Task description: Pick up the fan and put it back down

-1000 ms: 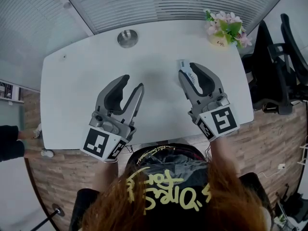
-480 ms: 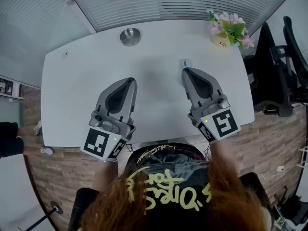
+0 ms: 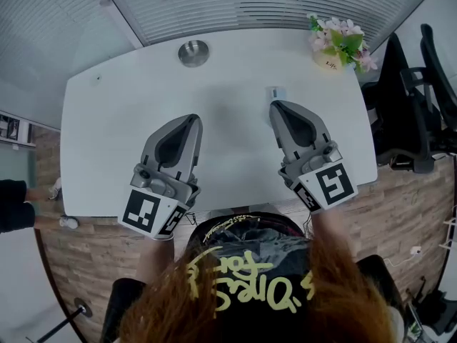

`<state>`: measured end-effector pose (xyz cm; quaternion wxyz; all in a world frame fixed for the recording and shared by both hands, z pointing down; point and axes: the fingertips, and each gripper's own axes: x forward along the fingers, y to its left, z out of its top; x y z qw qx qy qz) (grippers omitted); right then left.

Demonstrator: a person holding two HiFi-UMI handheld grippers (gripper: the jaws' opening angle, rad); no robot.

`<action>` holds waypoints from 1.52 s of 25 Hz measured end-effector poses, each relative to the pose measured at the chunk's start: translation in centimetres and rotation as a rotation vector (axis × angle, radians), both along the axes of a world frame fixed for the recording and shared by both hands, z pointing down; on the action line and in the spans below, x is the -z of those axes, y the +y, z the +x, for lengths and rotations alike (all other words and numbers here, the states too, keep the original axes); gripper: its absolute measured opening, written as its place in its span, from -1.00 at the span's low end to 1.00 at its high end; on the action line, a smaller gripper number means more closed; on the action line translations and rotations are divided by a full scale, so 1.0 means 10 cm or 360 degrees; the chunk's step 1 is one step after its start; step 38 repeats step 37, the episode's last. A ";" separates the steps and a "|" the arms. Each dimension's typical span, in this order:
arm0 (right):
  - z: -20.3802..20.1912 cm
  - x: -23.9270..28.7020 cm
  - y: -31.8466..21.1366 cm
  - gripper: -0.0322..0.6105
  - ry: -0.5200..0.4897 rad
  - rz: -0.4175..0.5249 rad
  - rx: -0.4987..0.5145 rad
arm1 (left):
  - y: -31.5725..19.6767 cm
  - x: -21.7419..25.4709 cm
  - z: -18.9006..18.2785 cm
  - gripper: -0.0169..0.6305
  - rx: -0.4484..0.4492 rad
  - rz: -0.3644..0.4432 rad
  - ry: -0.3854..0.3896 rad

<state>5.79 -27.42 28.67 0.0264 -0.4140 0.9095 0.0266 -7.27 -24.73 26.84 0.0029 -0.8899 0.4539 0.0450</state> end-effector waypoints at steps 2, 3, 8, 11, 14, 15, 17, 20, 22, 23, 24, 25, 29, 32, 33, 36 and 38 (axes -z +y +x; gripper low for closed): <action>0.02 0.00 -0.01 -0.89 -0.0005 -0.0007 -0.0009 | 0.00 0.00 0.01 -0.97 -0.0001 0.0003 0.0001; 0.03 0.00 -0.01 -0.89 0.0000 -0.0006 -0.0012 | 0.00 0.00 0.02 -0.97 -0.0001 0.0004 0.0003; 0.04 -0.01 -0.01 -0.89 0.0014 0.0005 -0.0028 | 0.00 0.00 0.04 -0.97 -0.0003 0.0006 0.0003; 0.05 0.00 -0.02 -0.89 0.0016 0.0008 -0.0044 | 0.00 -0.01 0.03 -0.97 0.0002 0.0000 0.0004; 0.06 0.00 -0.02 -0.89 0.0026 0.0011 -0.0052 | -0.01 -0.01 0.04 -0.97 0.0004 -0.0002 0.0006; 0.07 -0.01 -0.01 -0.89 0.0027 0.0009 -0.0053 | 0.00 -0.02 0.05 -0.97 0.0003 -0.0003 0.0006; 0.07 -0.02 -0.01 -0.89 0.0024 0.0004 -0.0051 | 0.00 -0.03 0.05 -0.97 -0.0001 -0.0006 0.0008; 0.06 -0.04 -0.01 -0.89 0.0029 -0.0003 -0.0049 | 0.01 -0.04 0.05 -0.97 -0.0007 -0.0013 0.0016; 0.06 -0.03 -0.01 -0.89 0.0027 0.0004 -0.0051 | 0.01 -0.05 0.05 -0.97 -0.0006 -0.0015 0.0018; 0.06 -0.03 -0.01 -0.89 0.0024 0.0008 -0.0052 | 0.01 -0.05 0.05 -0.97 -0.0006 -0.0015 0.0017; 0.06 -0.03 0.00 -0.89 0.0023 0.0009 -0.0053 | 0.02 -0.05 0.05 -0.97 -0.0005 -0.0015 0.0016; 0.06 -0.03 0.01 -0.89 0.0023 0.0002 -0.0053 | 0.02 -0.04 0.05 -0.97 -0.0006 -0.0015 0.0015; 0.05 -0.04 0.03 -0.89 0.0008 -0.0046 -0.0055 | 0.04 -0.04 0.06 -0.97 -0.0016 -0.0019 0.0015; 0.05 -0.05 0.02 -0.89 0.0011 -0.0030 -0.0056 | 0.04 -0.05 0.06 -0.97 -0.0020 -0.0023 0.0014; 0.05 -0.05 0.03 -0.89 0.0011 -0.0034 -0.0056 | 0.04 -0.05 0.06 -0.97 -0.0020 -0.0023 0.0015; 0.04 -0.06 0.03 -0.89 0.0006 -0.0056 -0.0053 | 0.04 -0.05 0.06 -0.97 -0.0021 -0.0022 0.0019; 0.04 -0.06 0.04 -0.89 0.0005 -0.0058 -0.0053 | 0.03 -0.05 0.06 -0.97 -0.0022 -0.0022 0.0021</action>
